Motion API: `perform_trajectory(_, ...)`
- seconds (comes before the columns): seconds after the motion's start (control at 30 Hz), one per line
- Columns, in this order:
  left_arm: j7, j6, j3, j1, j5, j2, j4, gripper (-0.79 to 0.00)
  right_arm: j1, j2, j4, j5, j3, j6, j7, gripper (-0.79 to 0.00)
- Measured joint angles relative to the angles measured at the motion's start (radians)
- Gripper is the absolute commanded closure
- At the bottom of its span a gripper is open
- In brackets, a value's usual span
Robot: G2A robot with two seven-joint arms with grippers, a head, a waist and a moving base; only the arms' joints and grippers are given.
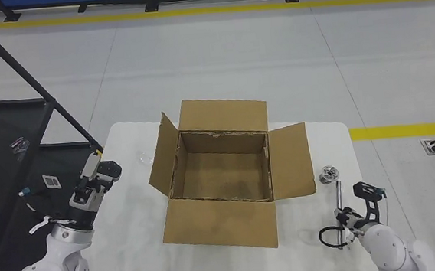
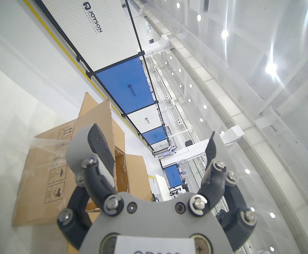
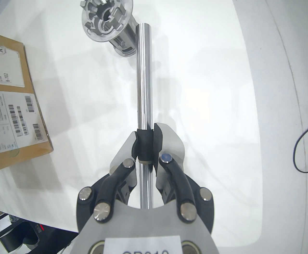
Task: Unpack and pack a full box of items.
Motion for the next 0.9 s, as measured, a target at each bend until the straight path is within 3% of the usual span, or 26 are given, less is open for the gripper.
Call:
perform_trajectory(0.2,0.01,0.0,-0.005,0.014,0.0,0.001,-0.006,-0.785,0.063,0.003,0.075,-0.034,-0.014,0.061,-0.004,0.0)
perform_trajectory(0.5,0.025,-0.003,-0.002,0.022,0.0,0.002,-0.013,-0.785,0.081,0.008,0.086,-0.035,-0.02,0.061,-0.003,0.0)
perform_trajectory(0.53,0.026,-0.003,-0.002,0.023,-0.001,0.002,-0.013,-0.785,0.083,0.008,0.089,-0.034,-0.021,0.06,-0.003,-0.092)
perform_trajectory(0.57,0.027,-0.003,-0.002,0.023,-0.001,0.003,-0.013,-0.785,0.086,0.009,0.093,-0.032,-0.022,0.06,-0.002,-0.302)
perform_trajectory(0.6,0.028,-0.004,-0.002,0.024,-0.001,0.003,-0.013,-0.785,0.089,0.009,0.096,-0.03,-0.022,0.061,0.001,-0.348)
perform_trajectory(0.7,0.029,-0.004,-0.003,0.024,-0.003,0.003,-0.011,-0.785,0.094,0.012,0.098,-0.028,-0.022,0.059,0.006,-0.619)
perform_trajectory(0.9,0.031,-0.002,0.0,0.021,-0.004,0.005,-0.009,-0.785,0.081,0.016,0.064,-0.013,-0.009,0.049,0.003,-0.69)
